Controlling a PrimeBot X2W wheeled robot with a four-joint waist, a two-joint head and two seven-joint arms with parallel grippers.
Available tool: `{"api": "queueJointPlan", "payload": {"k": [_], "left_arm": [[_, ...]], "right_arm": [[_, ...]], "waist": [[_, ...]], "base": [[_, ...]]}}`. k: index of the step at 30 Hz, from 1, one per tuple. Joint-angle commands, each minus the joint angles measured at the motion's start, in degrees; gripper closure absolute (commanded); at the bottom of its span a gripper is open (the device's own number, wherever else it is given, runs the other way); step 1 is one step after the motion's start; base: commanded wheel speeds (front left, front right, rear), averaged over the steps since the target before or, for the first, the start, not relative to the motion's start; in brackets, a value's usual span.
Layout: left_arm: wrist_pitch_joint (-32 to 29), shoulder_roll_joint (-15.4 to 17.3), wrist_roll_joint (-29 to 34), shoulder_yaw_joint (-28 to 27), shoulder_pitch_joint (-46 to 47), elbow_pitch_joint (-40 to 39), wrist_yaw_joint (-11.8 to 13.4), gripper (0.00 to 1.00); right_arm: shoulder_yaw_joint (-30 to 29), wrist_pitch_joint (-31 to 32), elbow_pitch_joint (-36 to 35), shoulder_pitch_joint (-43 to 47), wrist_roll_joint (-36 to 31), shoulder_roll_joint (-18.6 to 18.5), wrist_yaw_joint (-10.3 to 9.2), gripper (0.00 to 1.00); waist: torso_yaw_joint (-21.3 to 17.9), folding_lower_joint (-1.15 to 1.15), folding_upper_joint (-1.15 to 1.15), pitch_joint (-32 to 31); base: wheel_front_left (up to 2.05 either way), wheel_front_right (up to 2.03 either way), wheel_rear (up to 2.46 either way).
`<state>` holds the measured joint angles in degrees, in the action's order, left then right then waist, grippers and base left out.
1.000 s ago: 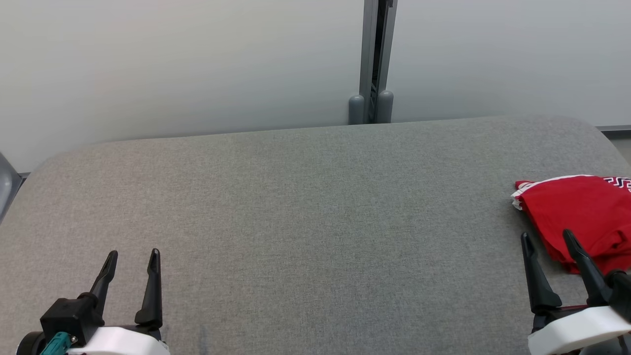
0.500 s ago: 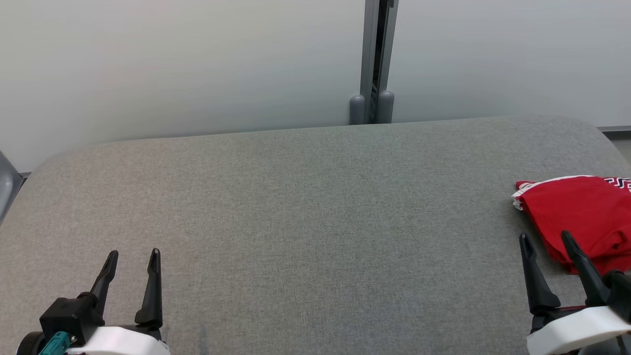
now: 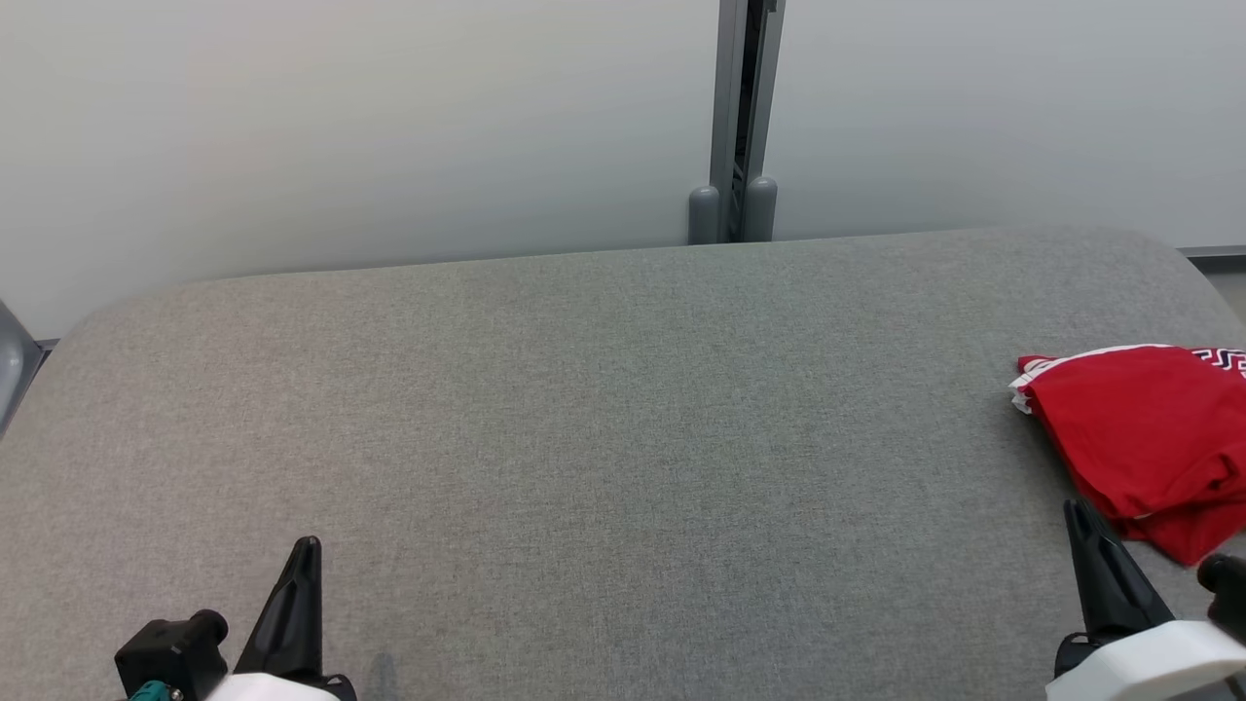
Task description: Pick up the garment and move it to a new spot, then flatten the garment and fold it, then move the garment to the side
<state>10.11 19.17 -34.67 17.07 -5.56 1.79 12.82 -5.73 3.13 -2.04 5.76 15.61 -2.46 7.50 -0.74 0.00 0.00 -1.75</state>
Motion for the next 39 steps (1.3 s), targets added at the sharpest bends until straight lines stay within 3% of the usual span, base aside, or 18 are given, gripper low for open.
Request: {"api": "queueJointPlan", "payload": {"k": [1,39], "left_arm": [[0.4,0.3,-1.7,-0.7,1.2,-0.7,-0.6,1.00],[2.5,-7.1,-27.2,-1.9,3.0,1.6,-9.7,1.00]], "right_arm": [[-0.9,0.7,-0.3,-1.7,2.3,-0.5,0.00,1.00],[-11.1,12.8,7.9,-7.2,34.9,-1.0,0.00,1.00]], "waist": [[0.0,0.00,0.00,0.0],[0.3,0.00,0.00,0.7]], "base": [[0.00,0.00,0.00],[0.00,0.00,0.00]]}}
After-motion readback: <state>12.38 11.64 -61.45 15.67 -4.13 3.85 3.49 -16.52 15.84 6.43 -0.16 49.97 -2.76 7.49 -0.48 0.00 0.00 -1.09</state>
